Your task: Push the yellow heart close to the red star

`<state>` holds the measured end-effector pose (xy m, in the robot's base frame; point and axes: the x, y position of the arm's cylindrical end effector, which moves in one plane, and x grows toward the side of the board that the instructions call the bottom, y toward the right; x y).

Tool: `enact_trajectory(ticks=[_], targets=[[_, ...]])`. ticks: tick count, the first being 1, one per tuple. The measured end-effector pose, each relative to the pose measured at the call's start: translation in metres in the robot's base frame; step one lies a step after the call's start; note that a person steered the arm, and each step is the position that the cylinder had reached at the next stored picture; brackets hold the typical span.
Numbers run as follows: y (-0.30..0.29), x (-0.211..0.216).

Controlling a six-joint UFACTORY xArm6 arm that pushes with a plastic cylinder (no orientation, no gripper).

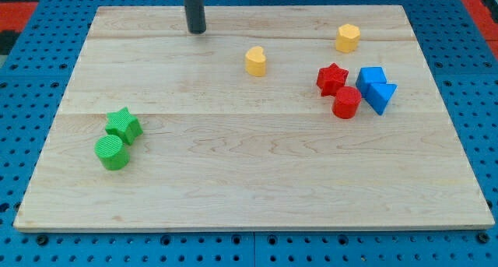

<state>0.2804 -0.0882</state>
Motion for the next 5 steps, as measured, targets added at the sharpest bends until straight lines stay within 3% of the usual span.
enact_trajectory(ticks=[1, 2, 3, 4, 5], targets=[[0.037, 0.05], [0.064, 0.032], [0.117, 0.036], [0.127, 0.049], [0.028, 0.024]])
